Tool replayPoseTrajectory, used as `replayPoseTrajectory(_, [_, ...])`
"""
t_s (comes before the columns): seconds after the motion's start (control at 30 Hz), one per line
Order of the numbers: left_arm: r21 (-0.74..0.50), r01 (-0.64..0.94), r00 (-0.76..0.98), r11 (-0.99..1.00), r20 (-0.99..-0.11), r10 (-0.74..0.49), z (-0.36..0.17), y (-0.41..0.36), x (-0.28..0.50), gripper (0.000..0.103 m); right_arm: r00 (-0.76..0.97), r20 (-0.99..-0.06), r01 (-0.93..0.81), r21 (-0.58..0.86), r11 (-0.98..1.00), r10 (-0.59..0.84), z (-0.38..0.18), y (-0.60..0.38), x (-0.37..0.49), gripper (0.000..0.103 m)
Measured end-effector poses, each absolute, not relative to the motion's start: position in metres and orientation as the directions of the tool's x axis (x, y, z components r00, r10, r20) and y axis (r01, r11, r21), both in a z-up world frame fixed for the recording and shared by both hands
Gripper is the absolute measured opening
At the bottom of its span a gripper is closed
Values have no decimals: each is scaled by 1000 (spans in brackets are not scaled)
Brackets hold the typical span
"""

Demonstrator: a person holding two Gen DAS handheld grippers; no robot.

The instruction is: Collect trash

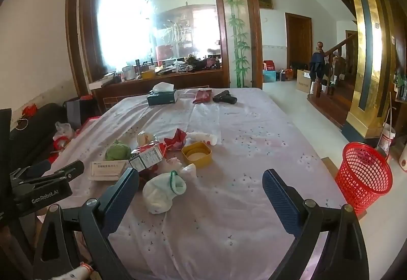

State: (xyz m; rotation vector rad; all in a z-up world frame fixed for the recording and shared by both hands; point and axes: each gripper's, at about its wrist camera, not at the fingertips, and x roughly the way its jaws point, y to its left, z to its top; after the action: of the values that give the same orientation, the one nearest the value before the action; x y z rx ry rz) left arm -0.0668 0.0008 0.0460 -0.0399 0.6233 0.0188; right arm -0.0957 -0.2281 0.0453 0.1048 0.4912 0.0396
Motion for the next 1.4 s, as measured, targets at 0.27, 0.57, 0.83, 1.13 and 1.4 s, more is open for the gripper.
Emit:
replayPoseTrajectory(0.27, [-24,-27,809,999,-588,8,49,-1,-69,96,880,-472,-11,108,994,61,45,-228,-96,99])
replayPoseTrajectory(0.57, [-25,-24,808,999,-589,5,50,-1,-69,96,880,-472,-10,104,995,58,45,-226,-96,99])
replayPoseTrajectory(0.83, [-23,-24,809,999,-587,6,50,-2,-70,96,881,-470,-13,107,994,62,44,-227,-98,99])
replayPoseTrajectory(1.13, [-24,-23,808,999,-590,4,50,-3,-70,96,883,-465,-14,125,992,71,48,-227,-97,99])
replayPoseTrajectory(1.4, [-23,-23,808,999,-589,6,50,-3,-70,96,882,-465,-23,115,993,75,49,-223,-99,99])
